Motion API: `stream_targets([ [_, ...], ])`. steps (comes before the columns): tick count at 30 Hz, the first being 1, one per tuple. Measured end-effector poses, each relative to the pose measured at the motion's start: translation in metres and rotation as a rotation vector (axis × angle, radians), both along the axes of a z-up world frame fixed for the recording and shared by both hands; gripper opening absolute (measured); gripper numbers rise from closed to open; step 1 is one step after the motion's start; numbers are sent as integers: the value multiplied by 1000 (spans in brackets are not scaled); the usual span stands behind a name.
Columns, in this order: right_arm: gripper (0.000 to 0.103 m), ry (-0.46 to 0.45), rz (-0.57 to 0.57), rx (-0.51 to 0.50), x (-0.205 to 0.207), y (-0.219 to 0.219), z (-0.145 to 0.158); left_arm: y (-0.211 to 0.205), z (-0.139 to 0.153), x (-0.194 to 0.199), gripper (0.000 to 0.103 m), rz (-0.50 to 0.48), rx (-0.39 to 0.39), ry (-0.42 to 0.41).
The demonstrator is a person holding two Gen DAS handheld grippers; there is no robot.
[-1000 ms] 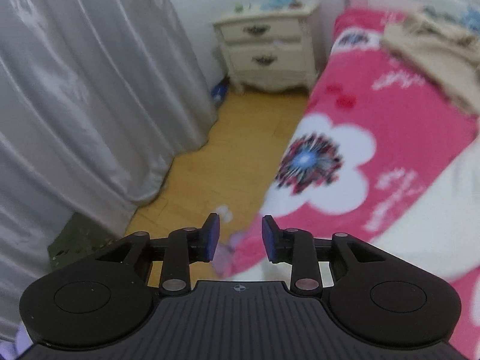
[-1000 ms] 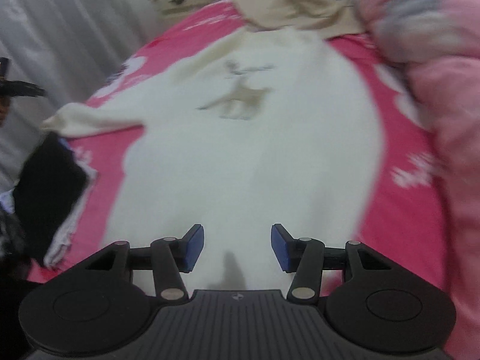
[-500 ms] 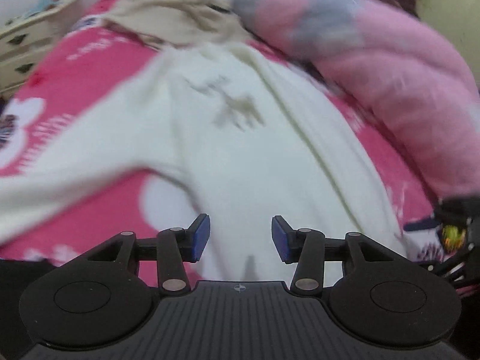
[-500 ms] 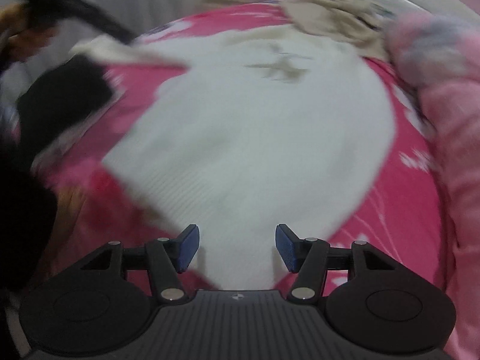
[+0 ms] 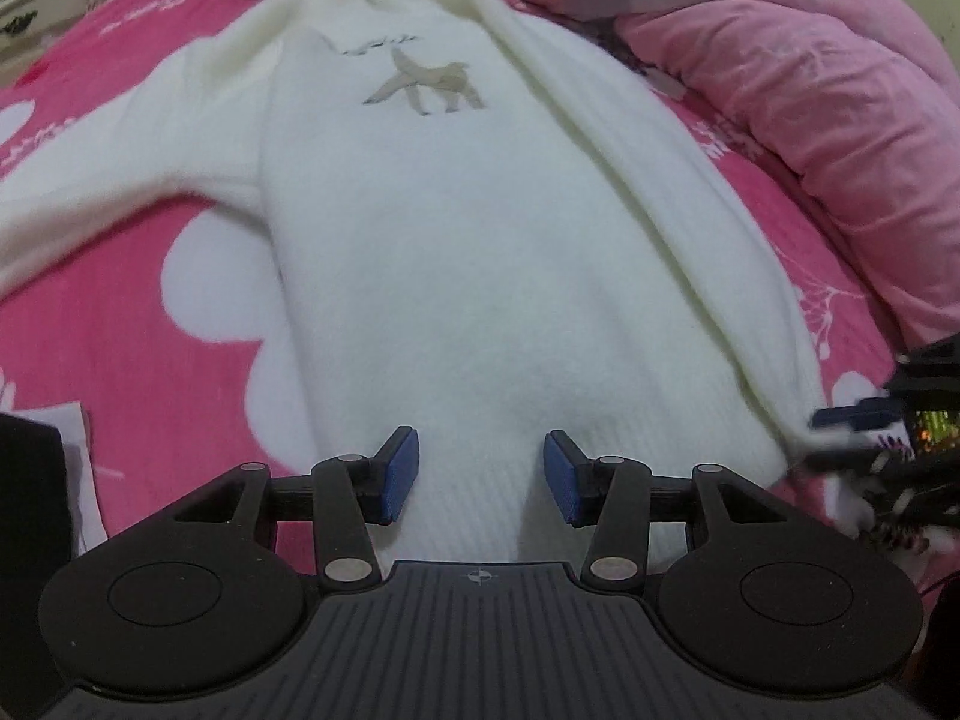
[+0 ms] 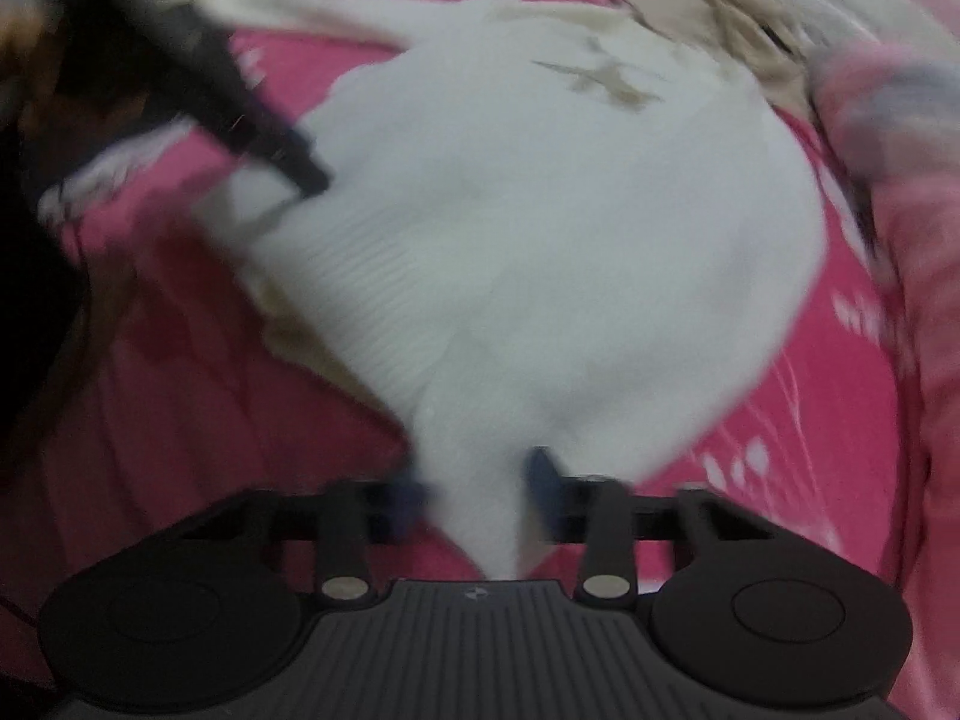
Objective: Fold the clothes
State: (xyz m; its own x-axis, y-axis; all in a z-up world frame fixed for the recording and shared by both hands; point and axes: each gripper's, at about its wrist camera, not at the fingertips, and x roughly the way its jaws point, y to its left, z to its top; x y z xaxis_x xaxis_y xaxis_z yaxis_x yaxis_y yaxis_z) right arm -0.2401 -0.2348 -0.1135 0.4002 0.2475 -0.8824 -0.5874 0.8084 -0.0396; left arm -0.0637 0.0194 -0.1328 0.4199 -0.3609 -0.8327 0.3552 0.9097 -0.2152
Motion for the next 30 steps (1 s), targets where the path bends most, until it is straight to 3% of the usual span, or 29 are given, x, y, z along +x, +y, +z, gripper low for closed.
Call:
stream_targets([
  [3, 6, 17, -136, 106, 8, -27, 26, -4, -1, -2, 47, -7, 11, -15],
  [7, 5, -34, -349, 324, 23, -71, 77, -6, -1, -4, 48, -8, 24, -22],
  [11, 4, -204, -498, 483, 41, -113, 141, 0, 1, -6, 48, 15, 21, -19],
  [16, 4, -447, -624, 586, 76, -175, 226, 6, 3, -8, 48, 45, 17, -15],
  [24, 4, -626, -962, 591, 135, -284, 271, 8, 3, -2, 48, 63, -4, -5],
  [28, 7, -592, -1200, 389, 161, -320, 235, 11, 3, -1, 48, 69, -13, -2],
  [30, 22, -569, -1314, 391, 156, -339, 222, 13, 4, -1, 48, 75, -20, -2],
])
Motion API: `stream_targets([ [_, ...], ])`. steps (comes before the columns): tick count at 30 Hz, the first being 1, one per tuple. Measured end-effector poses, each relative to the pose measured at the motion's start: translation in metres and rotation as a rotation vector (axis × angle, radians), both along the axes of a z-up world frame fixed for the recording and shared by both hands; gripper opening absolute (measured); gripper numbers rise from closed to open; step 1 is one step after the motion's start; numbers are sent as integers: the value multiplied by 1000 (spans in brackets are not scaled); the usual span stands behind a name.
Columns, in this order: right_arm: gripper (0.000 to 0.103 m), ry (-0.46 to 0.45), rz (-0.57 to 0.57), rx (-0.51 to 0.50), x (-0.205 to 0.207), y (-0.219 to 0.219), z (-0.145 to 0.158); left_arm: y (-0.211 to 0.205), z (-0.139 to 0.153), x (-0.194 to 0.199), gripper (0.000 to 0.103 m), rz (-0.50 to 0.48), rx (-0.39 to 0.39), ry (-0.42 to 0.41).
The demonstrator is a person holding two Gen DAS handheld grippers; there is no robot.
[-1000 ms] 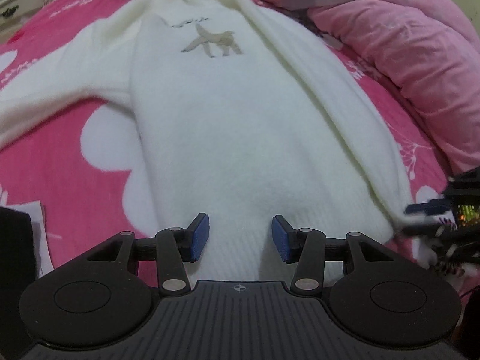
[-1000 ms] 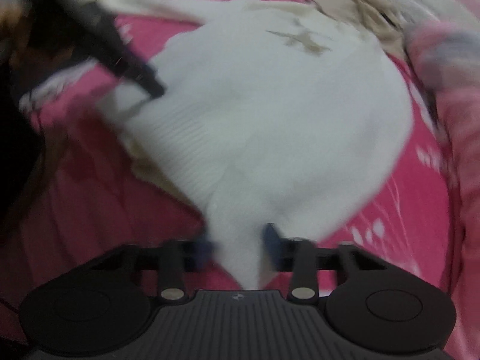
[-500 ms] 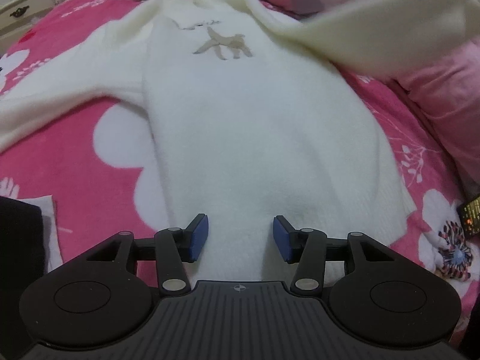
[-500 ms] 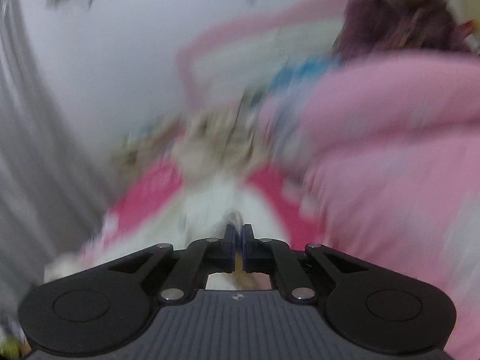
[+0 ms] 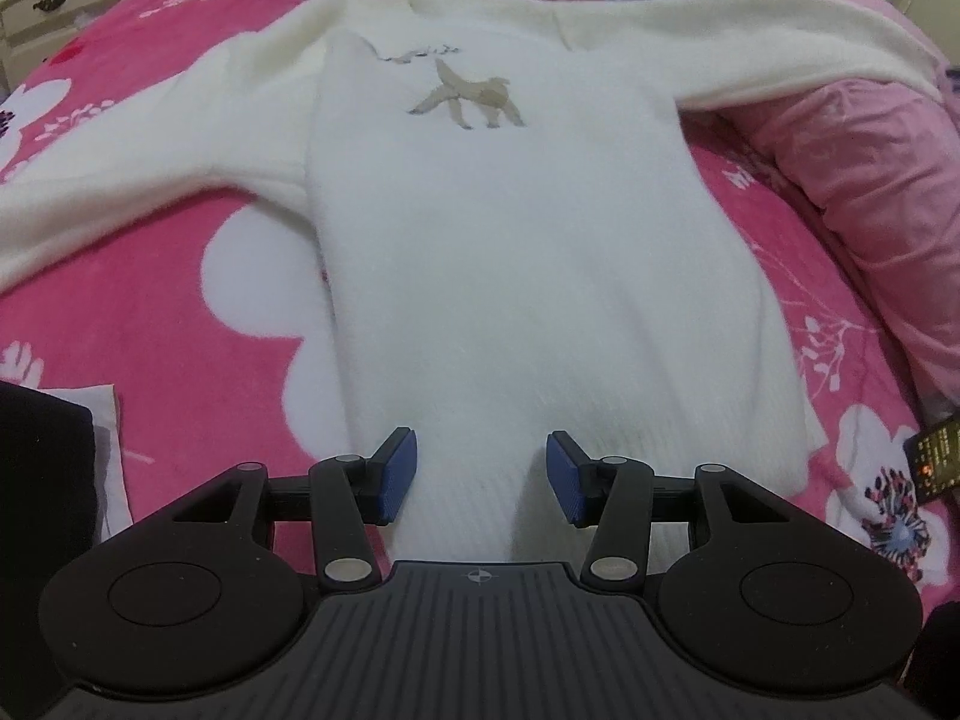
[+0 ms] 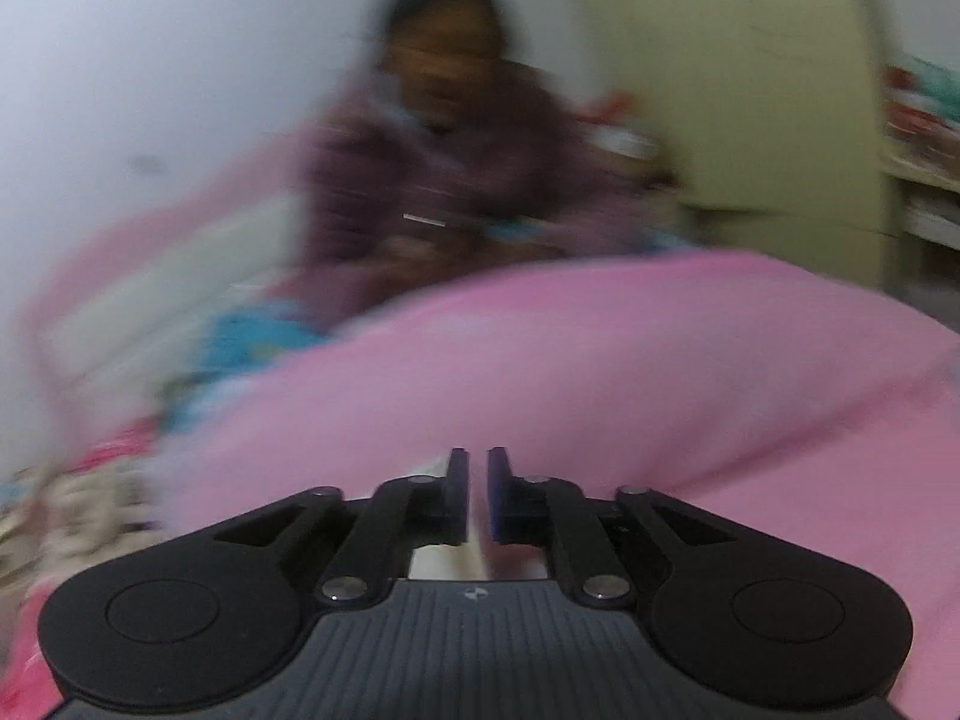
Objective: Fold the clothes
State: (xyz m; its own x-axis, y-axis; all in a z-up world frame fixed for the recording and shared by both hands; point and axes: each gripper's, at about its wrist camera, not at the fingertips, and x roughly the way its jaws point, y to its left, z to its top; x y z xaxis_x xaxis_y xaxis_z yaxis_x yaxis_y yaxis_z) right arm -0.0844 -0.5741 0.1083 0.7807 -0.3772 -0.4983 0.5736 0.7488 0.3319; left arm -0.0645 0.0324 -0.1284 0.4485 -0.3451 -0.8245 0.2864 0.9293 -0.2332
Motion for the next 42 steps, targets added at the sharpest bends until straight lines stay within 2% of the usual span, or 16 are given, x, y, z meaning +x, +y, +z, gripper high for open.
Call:
stream_targets([
  [3, 35, -119, -69, 133, -28, -18, -8, 8, 6, -2, 48, 20, -23, -11],
  [5, 37, -217, -74, 137, -56, -13, 2, 17, 11, -3, 51, 39, -49, -17],
  [7, 38, -280, -3, 103, -77, 6, 20, 26, 15, -5, 54, 61, -74, -19],
  [9, 42, -277, 145, 35, -91, 36, 37, 35, 17, -6, 54, 89, -91, -18],
  [10, 43, -250, 248, -7, -97, 57, 43, 40, 17, -5, 54, 107, -95, -10],
  [12, 57, -141, 477, -59, -99, 98, 44, 47, 14, -5, 55, 140, -111, 15],
  [14, 57, 4, 735, -37, -97, 146, 20, 52, 8, -5, 55, 165, -145, 48],
  [16, 57, 151, 898, 74, -93, 188, -29, 56, 2, -6, 54, 183, -178, 78],
  [19, 52, 401, 979, 253, -90, 234, -124, 59, -6, -6, 54, 204, -197, 126],
  [20, 49, 469, 984, 304, -87, 244, -154, 59, -7, -6, 54, 205, -200, 132],
  [22, 45, 546, 951, 376, -83, 250, -196, 60, -7, -7, 54, 198, -199, 127],
  [25, 44, 576, 913, 438, -90, 253, -226, 58, -8, -8, 54, 174, -192, 116],
  [28, 42, 584, 909, 456, -94, 256, -233, 53, -13, -7, 54, 146, -183, 116],
  [31, 41, 581, 942, 455, -104, 259, -229, 48, -19, -5, 54, 128, -178, 128],
  [34, 38, 596, 927, 423, -105, 267, -231, 45, -25, -4, 54, 134, -178, 146],
  [42, 38, 574, 883, 440, -111, 266, -236, 49, -25, -11, 54, 155, -172, 147],
])
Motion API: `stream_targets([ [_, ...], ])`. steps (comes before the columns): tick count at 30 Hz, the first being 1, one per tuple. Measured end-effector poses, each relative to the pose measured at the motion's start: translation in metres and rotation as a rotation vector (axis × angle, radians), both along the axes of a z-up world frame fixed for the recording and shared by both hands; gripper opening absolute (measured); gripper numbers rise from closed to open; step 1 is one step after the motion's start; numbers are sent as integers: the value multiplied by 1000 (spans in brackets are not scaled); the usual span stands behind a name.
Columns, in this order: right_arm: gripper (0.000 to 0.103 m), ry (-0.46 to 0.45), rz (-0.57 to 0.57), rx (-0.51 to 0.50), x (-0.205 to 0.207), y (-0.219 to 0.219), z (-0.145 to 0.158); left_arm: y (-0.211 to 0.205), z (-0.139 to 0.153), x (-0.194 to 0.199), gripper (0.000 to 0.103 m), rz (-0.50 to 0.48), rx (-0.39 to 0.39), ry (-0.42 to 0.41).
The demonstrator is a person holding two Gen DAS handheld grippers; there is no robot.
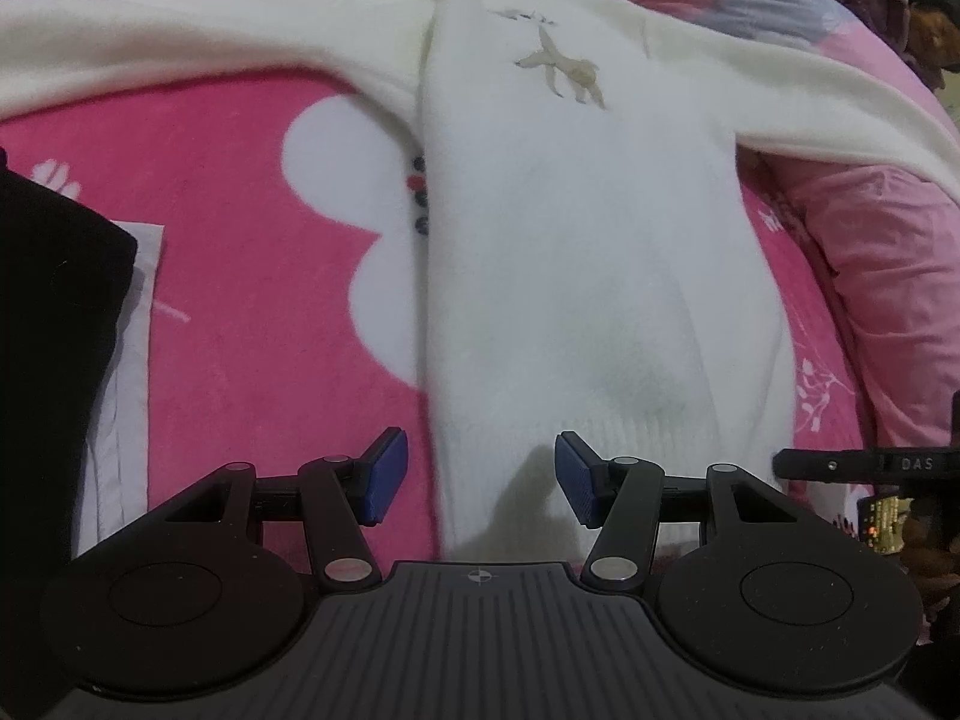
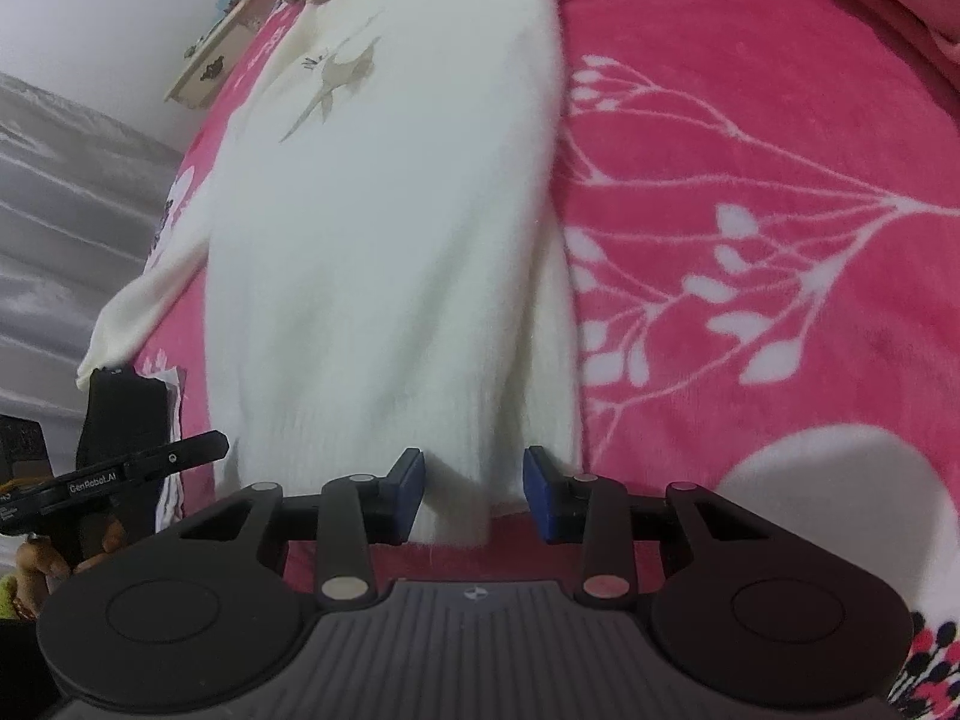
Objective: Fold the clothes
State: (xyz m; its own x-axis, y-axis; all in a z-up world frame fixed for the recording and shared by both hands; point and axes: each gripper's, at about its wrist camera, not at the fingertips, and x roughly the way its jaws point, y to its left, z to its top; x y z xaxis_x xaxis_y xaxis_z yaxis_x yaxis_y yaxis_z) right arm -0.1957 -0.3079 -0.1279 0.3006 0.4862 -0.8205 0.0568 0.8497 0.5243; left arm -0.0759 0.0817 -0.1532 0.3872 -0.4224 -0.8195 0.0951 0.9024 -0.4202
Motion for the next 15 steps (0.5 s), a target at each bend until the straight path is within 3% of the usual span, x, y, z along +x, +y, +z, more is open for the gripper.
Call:
stream_targets([
  [5, 40, -11, -12, -19, -1, 5, -2, -2, 0, 0, 54, 11, 4, -11],
  [9, 56, -42, 15, -23, -2, 16, -4, -7, -2, 0, 54, 1, 12, -15],
  [10, 56, -46, 19, -18, -3, 17, -4, -9, -2, 0, 54, -3, 15, -16],
  [11, 54, -44, 20, -8, -4, 17, -5, -10, -3, -1, 54, -8, 18, -17],
  [12, 42, -43, 21, 1, -5, 17, -5, -11, -3, -1, 54, -13, 21, -19],
  [13, 38, -42, 22, 11, -5, 16, -5, -12, -4, -1, 54, -17, 24, -20],
  [15, 38, -39, 25, 30, -7, 16, -5, -13, -5, -1, 54, -10, 22, -15],
])
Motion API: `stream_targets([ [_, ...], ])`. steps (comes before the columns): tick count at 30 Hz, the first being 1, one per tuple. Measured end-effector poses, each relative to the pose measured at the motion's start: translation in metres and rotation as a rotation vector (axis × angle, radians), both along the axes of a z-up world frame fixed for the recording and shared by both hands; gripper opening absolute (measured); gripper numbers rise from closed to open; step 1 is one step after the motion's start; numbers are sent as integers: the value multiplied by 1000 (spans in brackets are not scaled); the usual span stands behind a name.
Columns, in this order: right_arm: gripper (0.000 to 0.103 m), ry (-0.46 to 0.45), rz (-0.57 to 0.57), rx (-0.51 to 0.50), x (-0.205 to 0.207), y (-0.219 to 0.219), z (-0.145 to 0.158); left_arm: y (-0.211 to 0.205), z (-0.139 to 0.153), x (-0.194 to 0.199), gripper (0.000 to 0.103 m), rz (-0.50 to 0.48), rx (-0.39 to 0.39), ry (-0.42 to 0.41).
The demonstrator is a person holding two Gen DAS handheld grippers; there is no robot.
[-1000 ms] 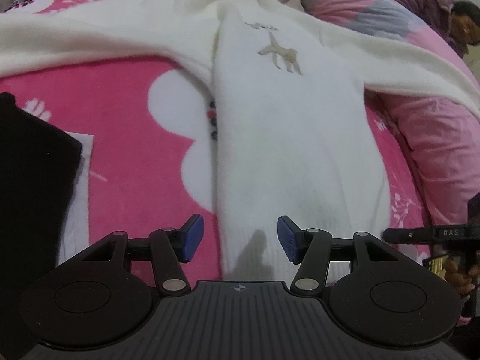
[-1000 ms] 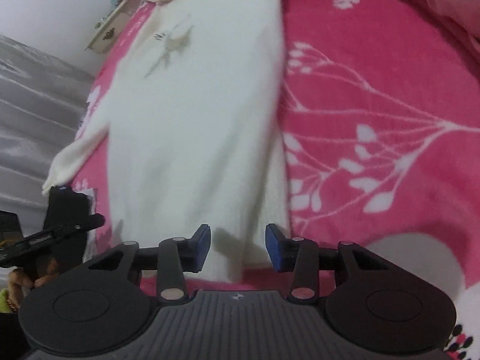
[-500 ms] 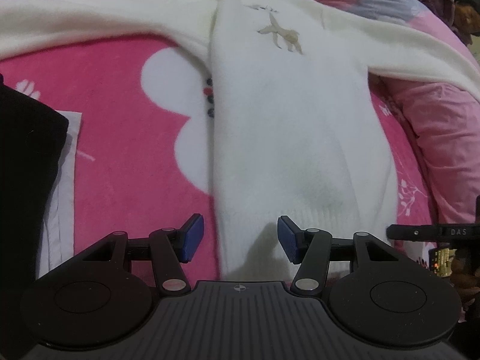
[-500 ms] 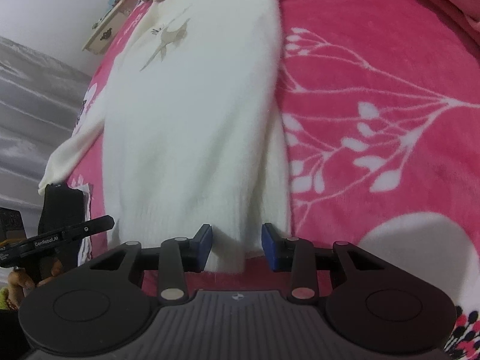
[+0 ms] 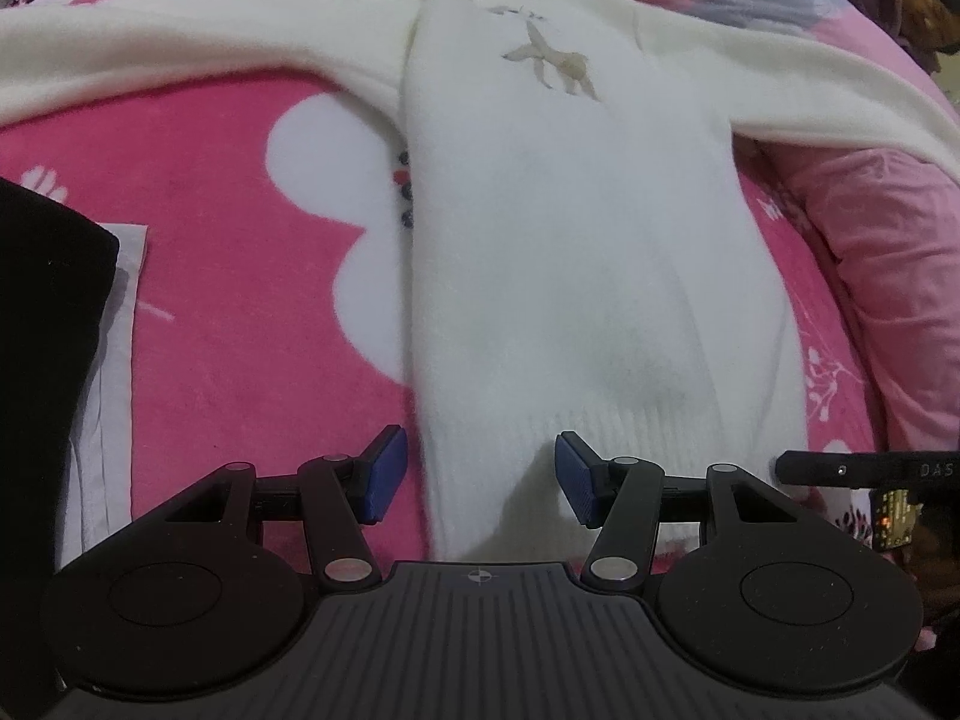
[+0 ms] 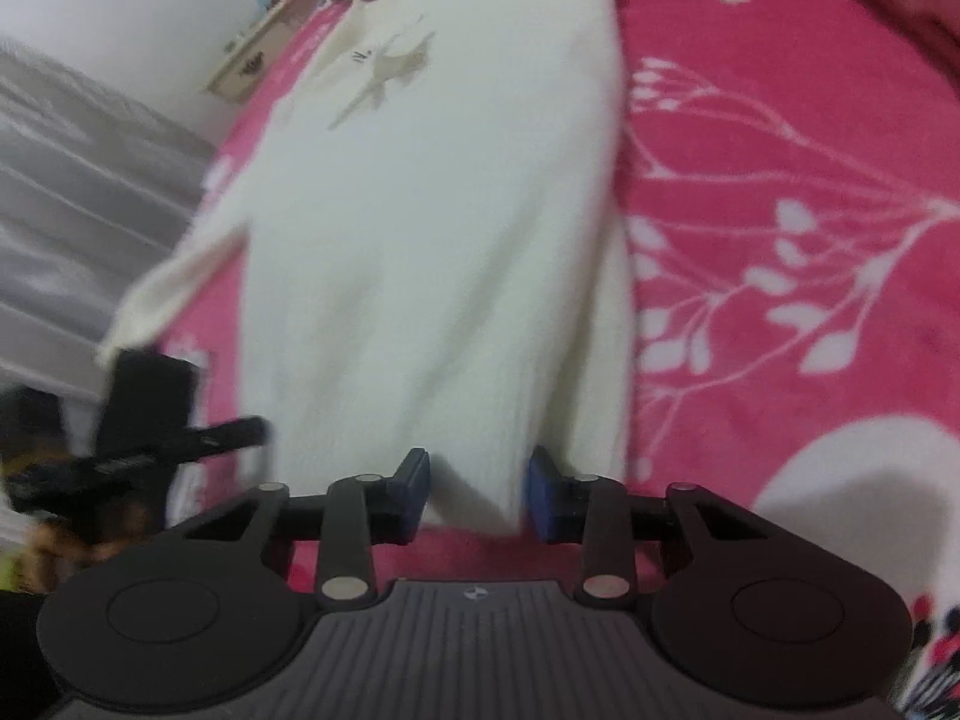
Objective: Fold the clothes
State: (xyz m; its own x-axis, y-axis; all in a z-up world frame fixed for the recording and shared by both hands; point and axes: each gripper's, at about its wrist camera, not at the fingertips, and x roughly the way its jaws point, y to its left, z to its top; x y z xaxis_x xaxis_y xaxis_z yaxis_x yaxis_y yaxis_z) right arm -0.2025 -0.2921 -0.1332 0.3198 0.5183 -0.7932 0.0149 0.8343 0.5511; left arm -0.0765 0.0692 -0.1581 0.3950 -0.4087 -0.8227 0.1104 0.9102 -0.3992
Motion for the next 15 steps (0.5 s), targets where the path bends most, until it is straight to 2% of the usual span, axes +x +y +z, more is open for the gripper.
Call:
stream_targets([
  [4, 37, 4, -2, 31, -2, 0, -3, -1, 0, 0, 55, 11, 0, 4],
  [5, 31, -5, 6, 26, -1, 1, -2, -1, 0, 0, 55, 10, 2, 3],
  [6, 19, -15, 13, 21, -1, 3, 0, -2, 1, 0, 55, 9, 5, 2],
  [8, 14, -33, 11, 49, -1, 0, 5, -1, 2, 0, 55, 10, 6, 4],
  [12, 11, -108, -39, 149, -3, -20, 30, 5, 9, 2, 55, 24, 3, -9],
  [15, 11, -206, -97, 149, -3, -41, 59, 11, 15, 4, 57, 40, -13, -25],
])
